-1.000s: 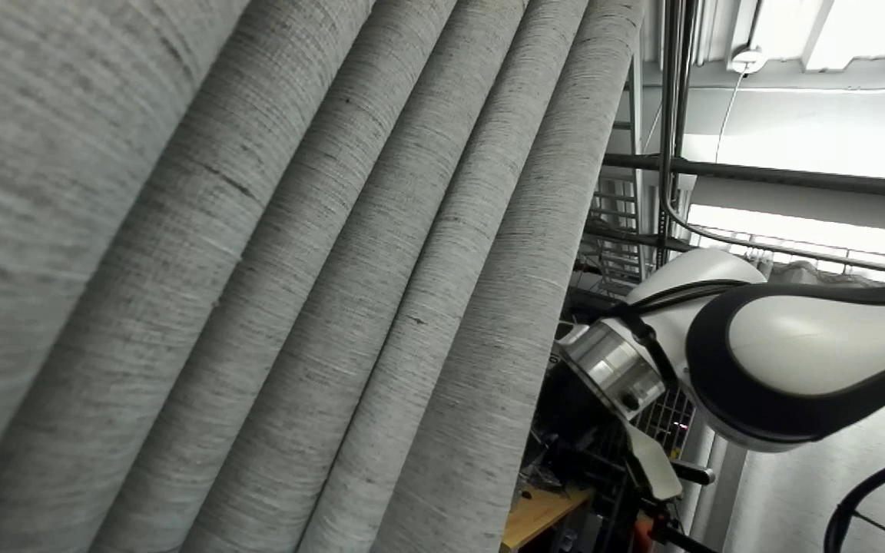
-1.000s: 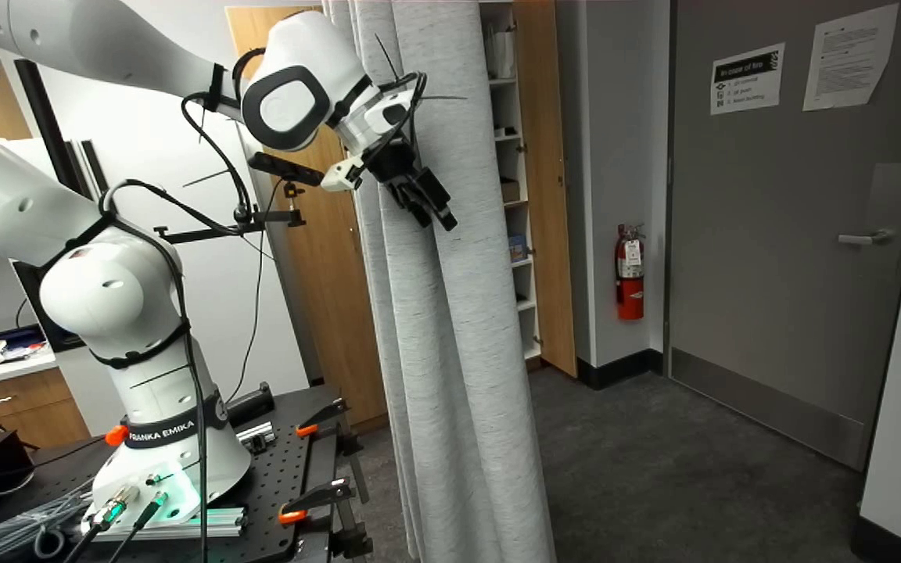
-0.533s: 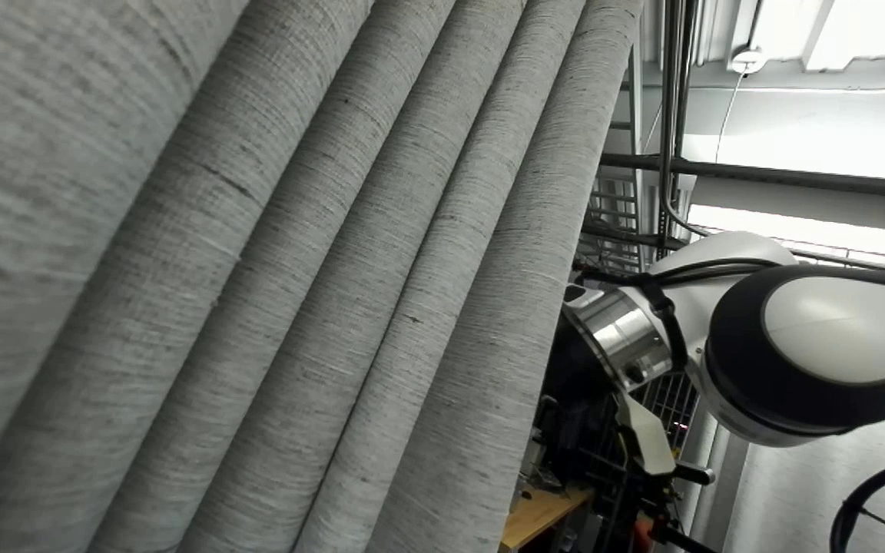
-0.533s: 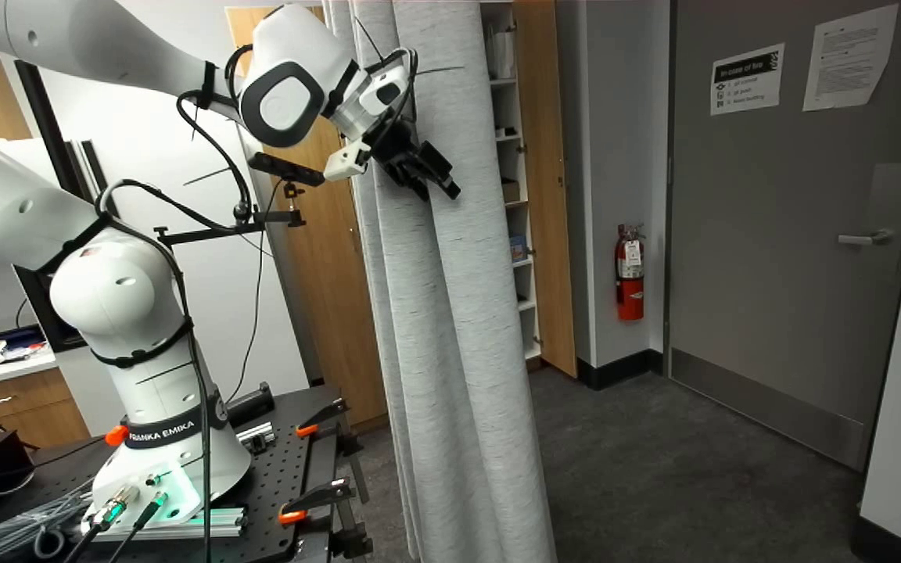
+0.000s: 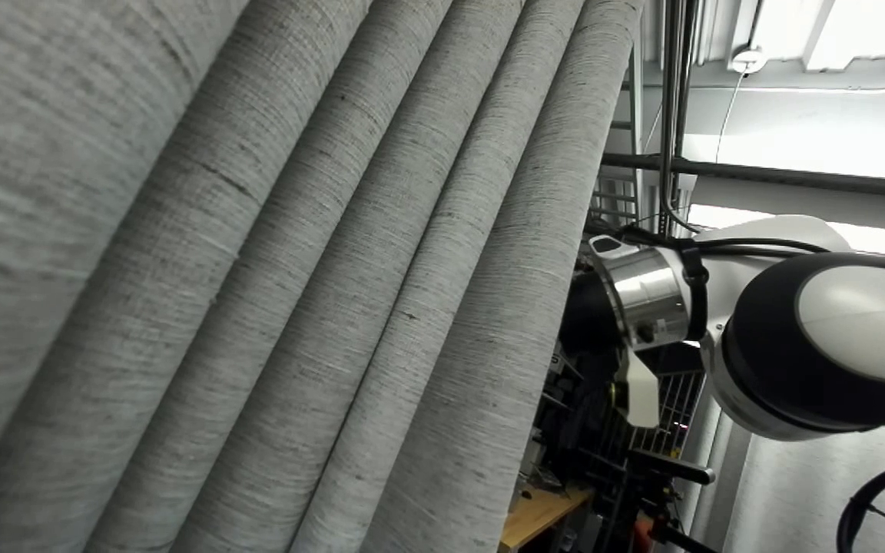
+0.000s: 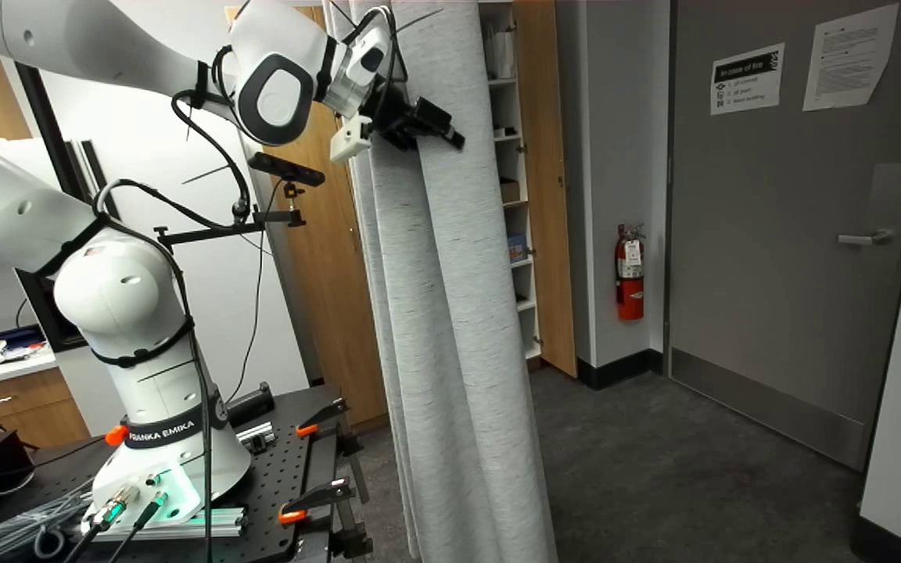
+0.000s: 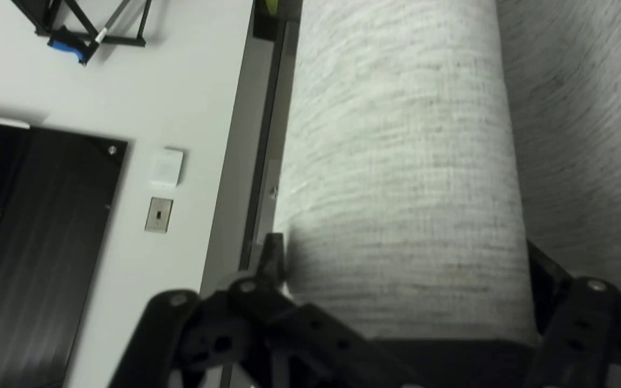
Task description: Close the curtain
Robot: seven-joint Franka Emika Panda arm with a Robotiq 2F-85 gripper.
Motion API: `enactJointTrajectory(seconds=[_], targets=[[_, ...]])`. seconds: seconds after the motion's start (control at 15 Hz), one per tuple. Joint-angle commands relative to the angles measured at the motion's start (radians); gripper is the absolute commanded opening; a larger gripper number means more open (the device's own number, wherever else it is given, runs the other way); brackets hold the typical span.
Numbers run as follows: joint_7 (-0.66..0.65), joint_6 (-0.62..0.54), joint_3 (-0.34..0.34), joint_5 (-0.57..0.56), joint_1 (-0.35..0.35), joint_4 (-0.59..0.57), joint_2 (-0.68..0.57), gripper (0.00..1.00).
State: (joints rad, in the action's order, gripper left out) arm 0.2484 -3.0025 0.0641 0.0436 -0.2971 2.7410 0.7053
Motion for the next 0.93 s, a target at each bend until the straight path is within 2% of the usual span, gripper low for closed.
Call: enactJointTrajectory(seconds=[0.0,0.4,0.87], targets=[[-0.018,-0.11,-0.01,-0.03,-0.002,0.012,0.032,1.0],[-0.061,-0.248,-0.049,-0.074,0.042,0.014,0.061,1.0],[-0.123,-0.387,-0.142,-0.089,0.171,-0.02,0.057,1.0]])
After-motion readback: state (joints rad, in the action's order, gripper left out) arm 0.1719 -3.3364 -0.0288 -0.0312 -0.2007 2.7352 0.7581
